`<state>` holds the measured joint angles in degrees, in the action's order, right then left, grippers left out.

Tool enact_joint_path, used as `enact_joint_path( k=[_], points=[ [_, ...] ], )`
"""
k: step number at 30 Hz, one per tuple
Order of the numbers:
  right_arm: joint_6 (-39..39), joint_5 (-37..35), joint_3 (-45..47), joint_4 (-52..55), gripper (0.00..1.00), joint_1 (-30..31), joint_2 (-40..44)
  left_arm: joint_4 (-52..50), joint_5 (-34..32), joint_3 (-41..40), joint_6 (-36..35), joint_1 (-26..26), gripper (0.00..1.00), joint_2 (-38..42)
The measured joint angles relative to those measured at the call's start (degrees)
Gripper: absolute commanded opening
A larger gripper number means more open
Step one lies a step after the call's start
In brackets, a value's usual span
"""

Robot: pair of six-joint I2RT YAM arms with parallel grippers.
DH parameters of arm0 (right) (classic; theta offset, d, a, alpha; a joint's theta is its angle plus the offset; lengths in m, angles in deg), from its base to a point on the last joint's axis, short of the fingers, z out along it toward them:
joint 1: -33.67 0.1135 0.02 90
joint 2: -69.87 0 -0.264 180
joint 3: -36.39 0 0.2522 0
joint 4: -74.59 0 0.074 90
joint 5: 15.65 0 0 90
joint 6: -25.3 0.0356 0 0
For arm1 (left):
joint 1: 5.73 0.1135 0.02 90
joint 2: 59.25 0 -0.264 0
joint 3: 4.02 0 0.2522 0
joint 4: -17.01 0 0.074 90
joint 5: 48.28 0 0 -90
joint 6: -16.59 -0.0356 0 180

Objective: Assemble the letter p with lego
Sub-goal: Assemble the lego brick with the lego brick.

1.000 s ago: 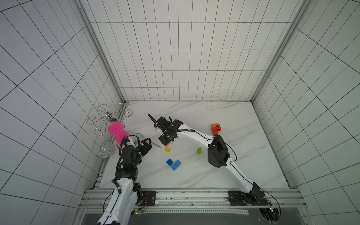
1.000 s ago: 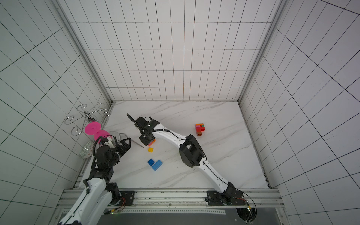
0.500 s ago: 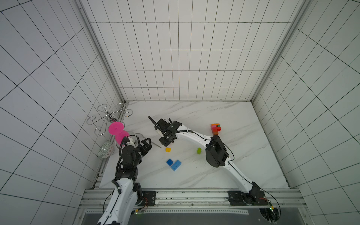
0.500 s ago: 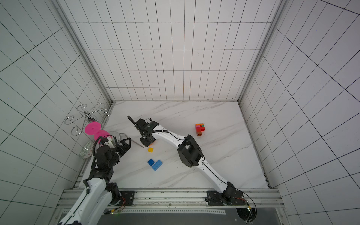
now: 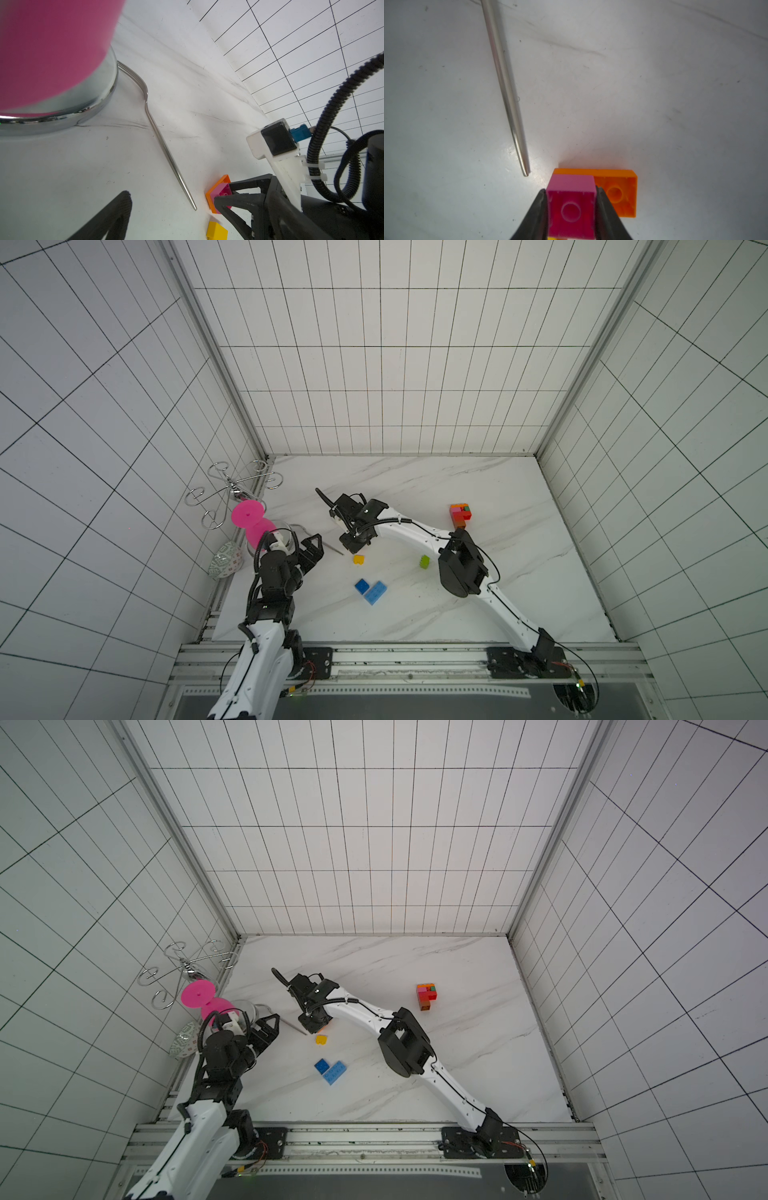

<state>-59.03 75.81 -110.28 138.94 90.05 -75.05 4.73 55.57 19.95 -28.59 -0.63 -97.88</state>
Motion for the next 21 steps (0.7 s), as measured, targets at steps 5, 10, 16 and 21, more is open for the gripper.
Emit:
enact_joint_path(
  k=[5,10,16,21],
  points=[
    [0.1,-0.3,2.6,-2.0,0.19,0.0,1.1,0.0,0.1,0.0,0.0,0.0,0.97,0.0],
    [1.1,-0.7,4.6,-3.6,0.18,0.0,2.1,0.0,0.2,0.0,0.0,0.0,0.97,0.0],
    [3.8,-1.7,11.2,-5.8,0.19,-0.6,6.0,0.2,1.0,-0.1,0.1,0.0,0.97,-0.1],
    [6.6,-2.6,19.3,-6.3,0.20,-2.0,11.1,1.7,2.6,-0.5,0.2,0.0,0.97,-2.2]
  ],
)
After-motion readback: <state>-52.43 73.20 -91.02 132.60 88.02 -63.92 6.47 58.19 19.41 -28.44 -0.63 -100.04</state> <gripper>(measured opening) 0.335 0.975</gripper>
